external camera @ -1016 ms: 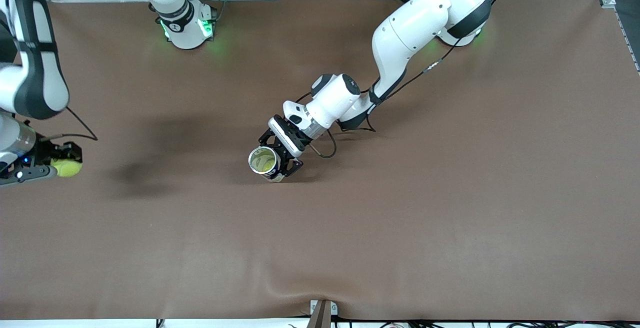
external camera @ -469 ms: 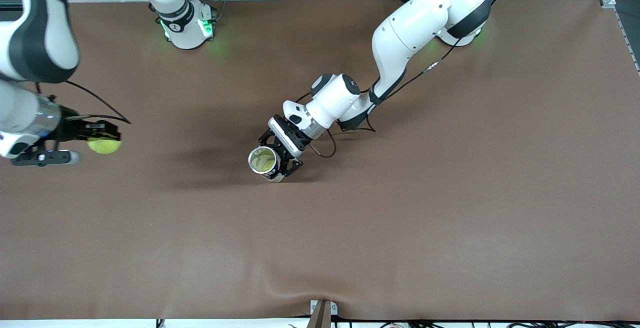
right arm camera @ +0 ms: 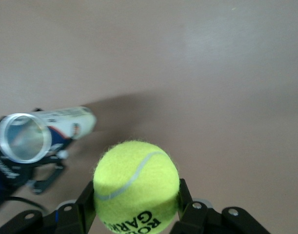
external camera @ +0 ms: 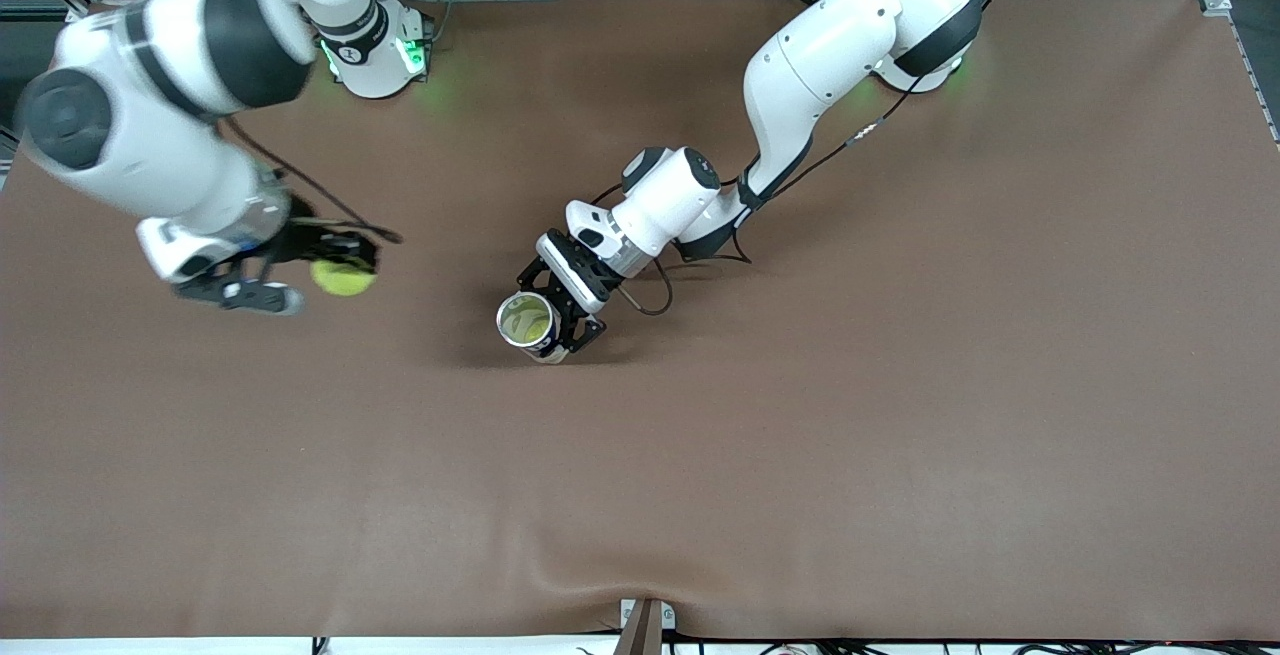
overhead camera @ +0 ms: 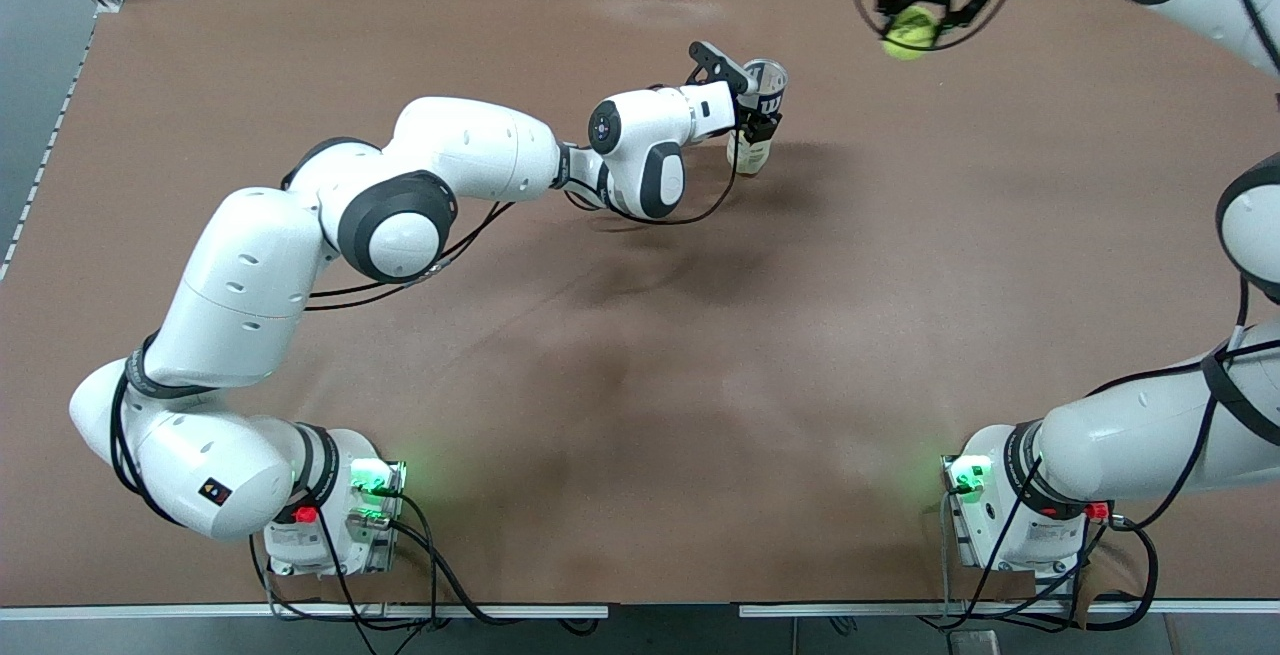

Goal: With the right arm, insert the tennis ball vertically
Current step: 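Lift the ball and carry it with the right gripper over the can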

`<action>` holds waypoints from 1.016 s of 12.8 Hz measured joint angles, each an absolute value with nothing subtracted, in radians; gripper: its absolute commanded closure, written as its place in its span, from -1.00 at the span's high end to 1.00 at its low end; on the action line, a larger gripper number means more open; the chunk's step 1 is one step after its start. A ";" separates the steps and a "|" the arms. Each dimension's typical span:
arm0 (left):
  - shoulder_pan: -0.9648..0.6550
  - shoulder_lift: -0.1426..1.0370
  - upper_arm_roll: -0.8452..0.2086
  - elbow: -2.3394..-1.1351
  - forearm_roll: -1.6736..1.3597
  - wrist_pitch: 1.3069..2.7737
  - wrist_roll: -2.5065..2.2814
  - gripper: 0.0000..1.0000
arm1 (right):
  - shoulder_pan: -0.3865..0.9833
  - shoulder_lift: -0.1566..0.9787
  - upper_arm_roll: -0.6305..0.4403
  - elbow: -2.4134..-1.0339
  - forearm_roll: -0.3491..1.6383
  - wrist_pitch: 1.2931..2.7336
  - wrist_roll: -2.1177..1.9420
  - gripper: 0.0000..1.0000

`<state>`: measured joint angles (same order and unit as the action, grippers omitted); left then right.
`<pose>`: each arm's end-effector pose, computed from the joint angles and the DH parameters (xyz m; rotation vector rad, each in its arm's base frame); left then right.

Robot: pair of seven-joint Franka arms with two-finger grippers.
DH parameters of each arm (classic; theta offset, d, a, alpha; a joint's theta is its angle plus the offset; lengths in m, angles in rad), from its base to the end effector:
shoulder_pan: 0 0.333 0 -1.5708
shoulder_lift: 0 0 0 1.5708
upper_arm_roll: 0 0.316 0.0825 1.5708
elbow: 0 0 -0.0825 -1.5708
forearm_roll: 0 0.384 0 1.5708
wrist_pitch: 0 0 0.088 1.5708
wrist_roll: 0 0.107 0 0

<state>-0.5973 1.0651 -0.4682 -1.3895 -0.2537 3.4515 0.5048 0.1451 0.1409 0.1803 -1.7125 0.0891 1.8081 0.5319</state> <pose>0.4990 -0.5801 0.2182 2.1319 -0.9336 1.1335 0.5684 0.1941 0.4974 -3.0352 0.3514 0.1309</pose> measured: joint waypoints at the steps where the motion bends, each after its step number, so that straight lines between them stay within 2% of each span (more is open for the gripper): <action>1: -0.597 1.065 -0.468 -1.390 -0.254 3.452 0.505 0.64 | 0.182 0.155 0.182 -1.707 0.090 1.844 0.609 -1.00; 5: -0.598 1.065 -0.468 -1.390 -0.254 3.452 0.505 0.64 | 0.299 0.258 0.181 -1.649 0.088 1.963 0.840 -1.00; 8: -0.598 1.065 -0.468 -1.390 -0.254 3.452 0.505 0.64 | 0.368 0.341 0.181 -1.583 0.069 1.999 0.953 -1.00; 13: -0.598 1.065 -0.468 -1.390 -0.254 3.453 0.505 0.64 | 0.395 0.413 0.181 -1.566 -0.026 2.044 1.011 -1.00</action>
